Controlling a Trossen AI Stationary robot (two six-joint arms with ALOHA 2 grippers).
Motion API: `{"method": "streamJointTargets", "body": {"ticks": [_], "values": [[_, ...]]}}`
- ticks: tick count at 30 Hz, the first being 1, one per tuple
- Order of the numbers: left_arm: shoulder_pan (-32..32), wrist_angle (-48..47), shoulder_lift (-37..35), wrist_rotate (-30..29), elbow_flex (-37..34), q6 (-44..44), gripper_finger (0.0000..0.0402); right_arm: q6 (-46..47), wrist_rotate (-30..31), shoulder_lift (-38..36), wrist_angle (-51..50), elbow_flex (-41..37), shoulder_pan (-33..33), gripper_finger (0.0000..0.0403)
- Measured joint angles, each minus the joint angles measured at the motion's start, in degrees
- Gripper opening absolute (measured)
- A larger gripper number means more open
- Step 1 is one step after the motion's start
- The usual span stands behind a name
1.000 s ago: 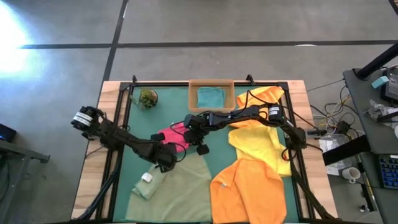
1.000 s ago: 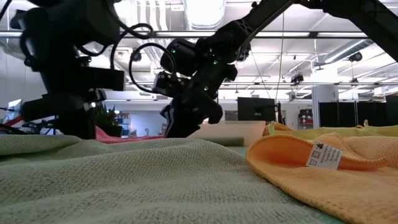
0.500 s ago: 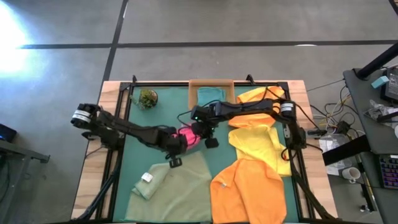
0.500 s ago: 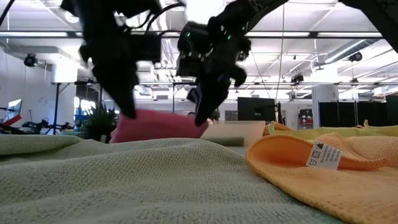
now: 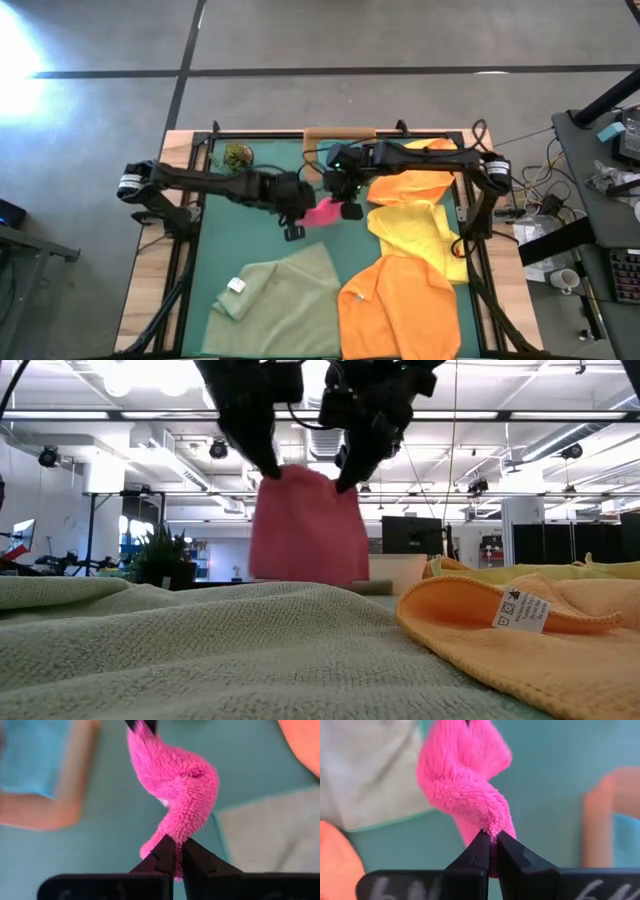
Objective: Fold microfiber towels
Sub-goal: Stack the pink microfiber towel on top of the blue microfiber towel in the orange bin
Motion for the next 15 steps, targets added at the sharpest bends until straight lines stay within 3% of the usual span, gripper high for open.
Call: {"method": "streamJointTargets", "body": {"ticks": [9, 15], "values": [[5.1, -1.1, 0.0, -0.8, 6.9, 10.3, 0.0001, 2.7, 13.5, -6.7, -3.5, -2.3, -0.3, 0.0009], [9.2, 3.2, 0.0, -2.7, 7.6, 15.1, 0.0001, 4.1, 17.5, -10.5, -3.4, -2.6, -2.9, 0.0009]]}}
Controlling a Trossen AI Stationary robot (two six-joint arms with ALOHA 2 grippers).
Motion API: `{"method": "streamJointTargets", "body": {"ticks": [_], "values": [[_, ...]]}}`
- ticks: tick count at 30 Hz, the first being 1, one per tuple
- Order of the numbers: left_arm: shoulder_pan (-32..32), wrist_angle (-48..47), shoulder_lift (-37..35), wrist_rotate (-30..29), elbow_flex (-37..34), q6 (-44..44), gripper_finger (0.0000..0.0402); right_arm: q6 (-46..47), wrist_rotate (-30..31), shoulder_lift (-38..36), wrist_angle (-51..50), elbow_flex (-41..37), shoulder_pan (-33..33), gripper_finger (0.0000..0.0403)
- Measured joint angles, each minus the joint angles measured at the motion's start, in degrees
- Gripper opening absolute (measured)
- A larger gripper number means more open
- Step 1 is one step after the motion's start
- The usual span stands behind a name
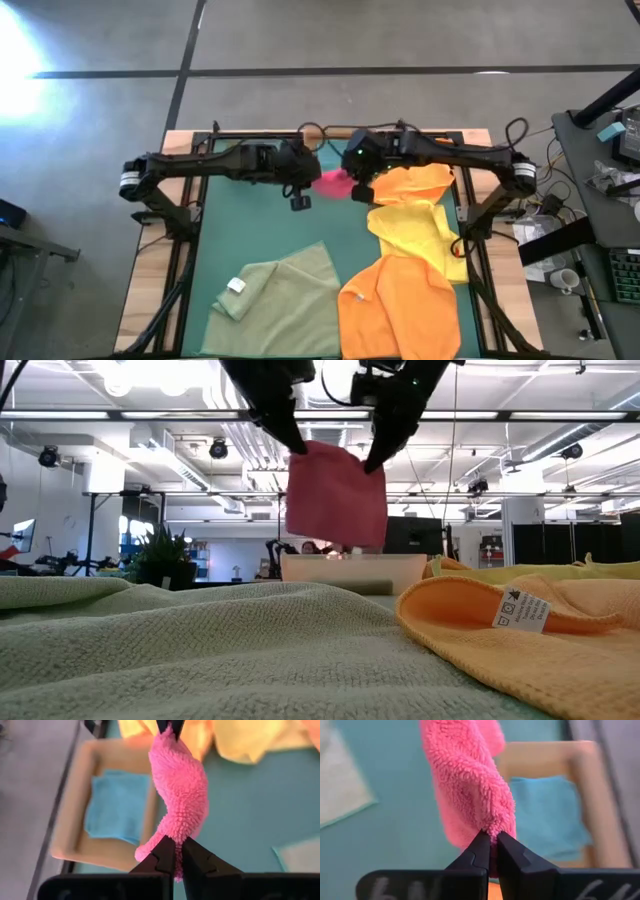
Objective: Fold microfiber towels
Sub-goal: Stack the pink microfiber towel on top of the blue microfiber towel in the orange bin
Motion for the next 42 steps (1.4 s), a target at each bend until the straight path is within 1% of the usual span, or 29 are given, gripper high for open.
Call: {"method": "streamJointTargets", "body": {"ticks": [3, 4, 10, 14, 17, 21, 24, 26, 33, 39, 42], "values": [[2.4, 3.9, 0.1, -0.3, -0.1, 0.2, 0.0001, -1.1, 7.3, -1.1, 0.3, -0.1, -1.4, 0.0009], [3.1, 5.4, 0.5, -0.5, -0.1, 0.2, 0.0001, -1.8, 8.9, -1.3, 0.5, -0.1, -2.0, 0.0009], [7.7, 12.2, 3.1, -1.2, 0.2, 2.7, 0.0001, -5.7, 9.6, -1.5, 3.7, -0.3, -7.5, 0.0009], [10.8, 16.2, 5.6, -1.4, 0.2, 4.2, 0.0001, -8.7, 9.6, -1.5, 8.9, -1.6, -12.0, 0.0009], [12.8, 20.1, 8.3, -2.4, 0.1, 5.6, 0.0001, -10.3, 8.2, -1.4, 12.6, -2.1, -15.3, 0.0009], [15.1, 24.3, 11.9, -2.5, 0.3, 8.4, 0.0001, -13.2, 4.4, 0.2, 15.0, -2.1, -19.4, 0.0009], [16.4, 25.1, 14.4, -3.9, 1.8, 10.7, 0.0001, -14.7, 3.8, 2.3, 15.8, -2.1, -21.8, 0.0009], [17.2, 24.9, 15.5, -4.3, 2.8, 11.9, 0.0001, -15.1, 2.0, 4.0, 15.8, -2.1, -23.1, 0.0009], [19.2, 25.0, 18.7, -4.6, 5.7, 18.0, 0.0001, -17.7, 1.2, 8.9, 20.4, -1.9, -25.2, 0.0009], [21.6, 25.0, 19.3, -4.9, 6.4, 18.4, 0.0001, -16.4, 1.0, 10.2, 22.0, -0.5, -26.6, 0.0009], [21.9, 22.1, 19.3, -5.1, 6.2, 17.9, 0.0001, -16.1, -2.8, 10.5, 21.5, -1.1, -26.4, 0.0009]]}}
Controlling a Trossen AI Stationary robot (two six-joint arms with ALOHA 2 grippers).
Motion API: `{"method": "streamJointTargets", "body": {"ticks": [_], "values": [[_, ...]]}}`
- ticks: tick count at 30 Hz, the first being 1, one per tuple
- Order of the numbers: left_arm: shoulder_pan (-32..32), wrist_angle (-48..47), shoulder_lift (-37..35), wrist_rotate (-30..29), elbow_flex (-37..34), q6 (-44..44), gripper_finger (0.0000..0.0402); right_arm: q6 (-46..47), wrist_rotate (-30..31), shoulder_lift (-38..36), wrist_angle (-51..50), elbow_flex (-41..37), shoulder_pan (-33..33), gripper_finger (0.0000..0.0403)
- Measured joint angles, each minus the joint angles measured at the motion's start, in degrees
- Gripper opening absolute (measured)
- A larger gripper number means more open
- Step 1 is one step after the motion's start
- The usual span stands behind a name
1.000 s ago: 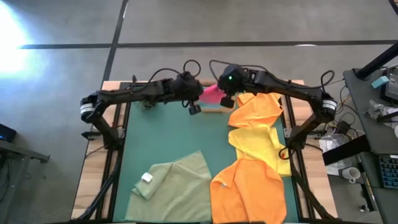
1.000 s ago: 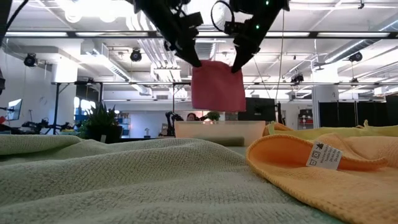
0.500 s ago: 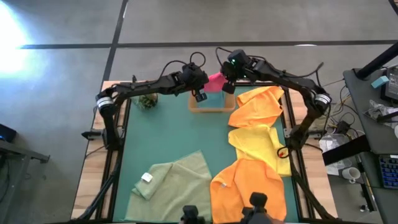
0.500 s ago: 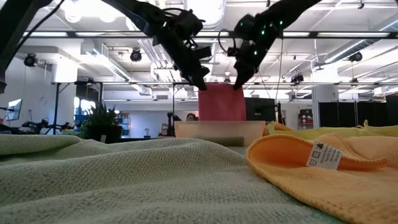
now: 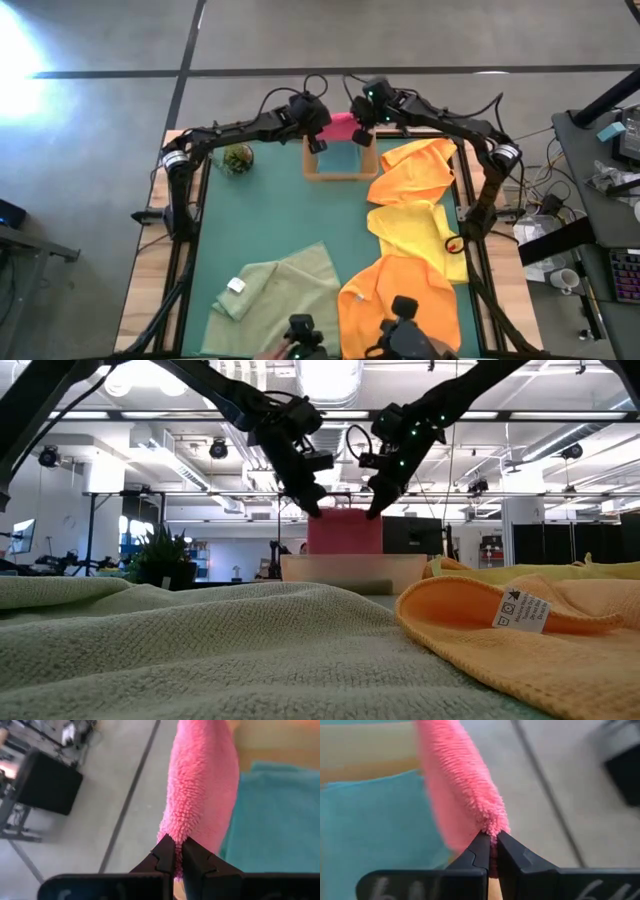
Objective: Fold microfiber towels
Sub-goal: Stack the pink microfiber towel on top of the blue microfiber towel in the orange bin
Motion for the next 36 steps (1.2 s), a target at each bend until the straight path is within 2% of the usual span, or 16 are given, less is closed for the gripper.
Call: {"method": "streamJointTargets", "body": {"ticks": [3, 11, 21, 25, 30, 36], "values": [[-0.3, -1.8, 0.0, 0.3, -0.4, -0.1, 0.0001, -0.3, -4.8, 0.7, -0.5, -2.1, 0.3, 0.0009], [-3.3, -6.0, -0.1, 7.1, -2.0, -4.8, 0.0003, 1.0, -5.5, 0.6, -5.0, -5.5, 2.0, 0.0009], [-5.4, -9.8, -0.1, 7.3, -2.0, -4.8, 0.001, 2.1, -10.5, 0.5, -9.1, -5.4, 4.5, 0.0009], [-5.4, -11.2, -0.1, 7.3, -2.0, -4.8, 0.0039, 2.2, -10.9, 0.5, -9.8, -5.4, 5.1, 0.0009], [-5.5, -11.5, -0.1, 7.3, -2.0, -4.8, 0.0095, 3.5, -11.3, 0.5, -10.3, -5.4, 5.6, 0.0012], [-6.3, -12.5, -0.2, 7.4, -0.6, -9.2, 0.0164, 4.5, -11.5, 0.5, -11.6, -5.4, 6.9, 0.0042]]}}
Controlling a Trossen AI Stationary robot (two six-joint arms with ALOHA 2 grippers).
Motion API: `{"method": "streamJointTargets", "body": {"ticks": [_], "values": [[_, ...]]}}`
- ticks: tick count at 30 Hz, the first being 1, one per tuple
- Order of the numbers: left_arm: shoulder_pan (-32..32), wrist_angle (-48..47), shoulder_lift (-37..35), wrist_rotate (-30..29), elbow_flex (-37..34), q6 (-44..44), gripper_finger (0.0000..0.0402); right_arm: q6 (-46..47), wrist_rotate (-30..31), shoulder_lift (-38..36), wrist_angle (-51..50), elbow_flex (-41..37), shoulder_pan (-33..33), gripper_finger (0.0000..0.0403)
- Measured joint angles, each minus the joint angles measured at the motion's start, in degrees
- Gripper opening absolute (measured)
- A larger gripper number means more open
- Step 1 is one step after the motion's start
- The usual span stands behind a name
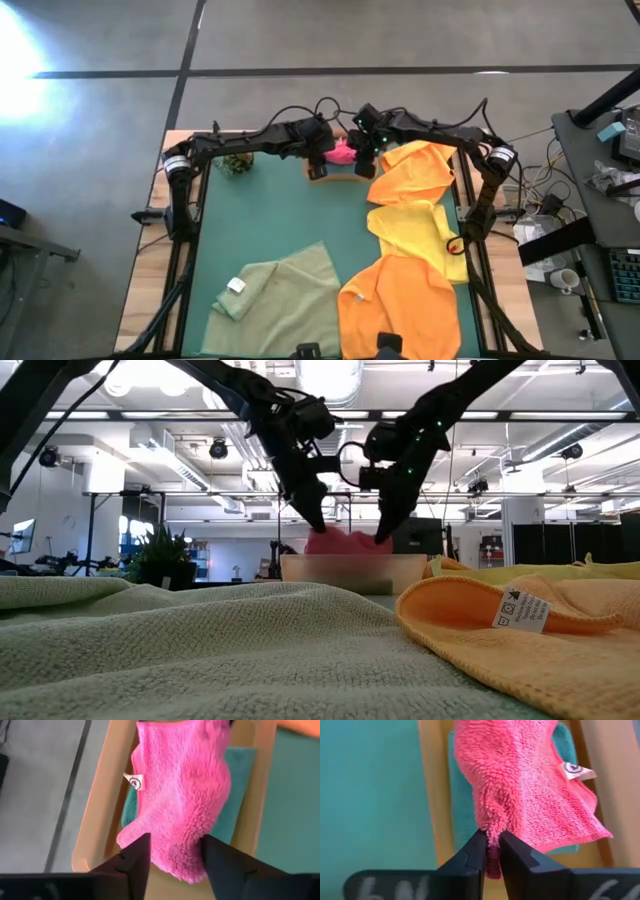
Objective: Fold microfiber towels
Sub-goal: Stack the pink microfiber towel on top of the blue microfiber towel in the orange bin
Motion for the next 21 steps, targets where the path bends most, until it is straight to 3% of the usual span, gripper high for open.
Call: {"method": "streamJointTargets", "body": {"ticks": [5, 12, 17, 21], "values": [[-0.3, -4.1, -0.5, 0.0, 2.3, -1.6, 0.0202, 2.0, 0.0, 0.0, -0.9, 0.0, 0.9, 0.009], [-0.4, -13.1, -2.5, 0.0, 6.1, -1.7, 0.0208, 2.4, 0.1, -2.9, -2.6, 0.0, 0.8, 0.0153], [-0.7, -19.1, -6.1, -0.2, 6.1, -9.0, 0.0207, 2.8, -0.4, -5.6, 0.2, 0.0, 0.6, 0.0166], [-1.9, -22.7, -10.4, -0.2, 2.6, -14.8, 0.0207, 5.7, -6.4, -4.3, 6.6, 0.0, 0.2, 0.0161]]}}
